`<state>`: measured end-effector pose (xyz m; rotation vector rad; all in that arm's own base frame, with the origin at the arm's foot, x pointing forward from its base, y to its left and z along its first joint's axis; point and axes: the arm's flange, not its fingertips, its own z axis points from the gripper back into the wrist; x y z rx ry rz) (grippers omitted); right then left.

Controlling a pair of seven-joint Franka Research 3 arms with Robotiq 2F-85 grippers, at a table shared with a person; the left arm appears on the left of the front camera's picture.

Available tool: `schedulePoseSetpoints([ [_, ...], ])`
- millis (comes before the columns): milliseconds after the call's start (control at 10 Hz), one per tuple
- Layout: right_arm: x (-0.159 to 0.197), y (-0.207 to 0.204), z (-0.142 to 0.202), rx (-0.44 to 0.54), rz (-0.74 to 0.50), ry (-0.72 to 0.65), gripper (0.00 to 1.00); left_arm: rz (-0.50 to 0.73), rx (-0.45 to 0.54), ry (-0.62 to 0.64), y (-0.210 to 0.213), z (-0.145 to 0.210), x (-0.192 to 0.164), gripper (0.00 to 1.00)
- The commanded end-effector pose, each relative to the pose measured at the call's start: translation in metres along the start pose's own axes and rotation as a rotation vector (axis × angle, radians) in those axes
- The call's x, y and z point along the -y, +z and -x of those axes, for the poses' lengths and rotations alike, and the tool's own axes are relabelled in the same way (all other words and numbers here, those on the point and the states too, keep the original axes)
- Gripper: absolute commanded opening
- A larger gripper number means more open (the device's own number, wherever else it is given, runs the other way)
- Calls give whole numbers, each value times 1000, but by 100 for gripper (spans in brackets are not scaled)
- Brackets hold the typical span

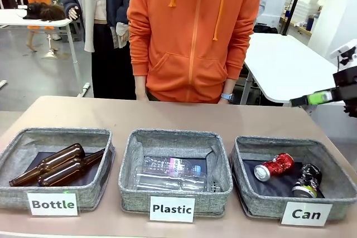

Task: Sort the can waste into the basket.
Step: Pick up the can waste from the table and place it in the right Fabric basket.

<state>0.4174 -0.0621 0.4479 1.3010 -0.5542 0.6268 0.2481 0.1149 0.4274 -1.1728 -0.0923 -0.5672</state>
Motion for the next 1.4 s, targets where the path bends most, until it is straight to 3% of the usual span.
schedulePoseSetpoints([
  [0,5,-4,-3,222,62,-167,100,18,15,0,2,-2,3,100],
  [200,9,-7,-3,187,135,-180,100,18,15,0,2,-2,3,100],
  [300,11,11,2,172,47,-163,100,18,15,0,2,-2,3,100],
  [1300,11,11,2,172,47,-163,100,18,15,0,2,-2,3,100],
])
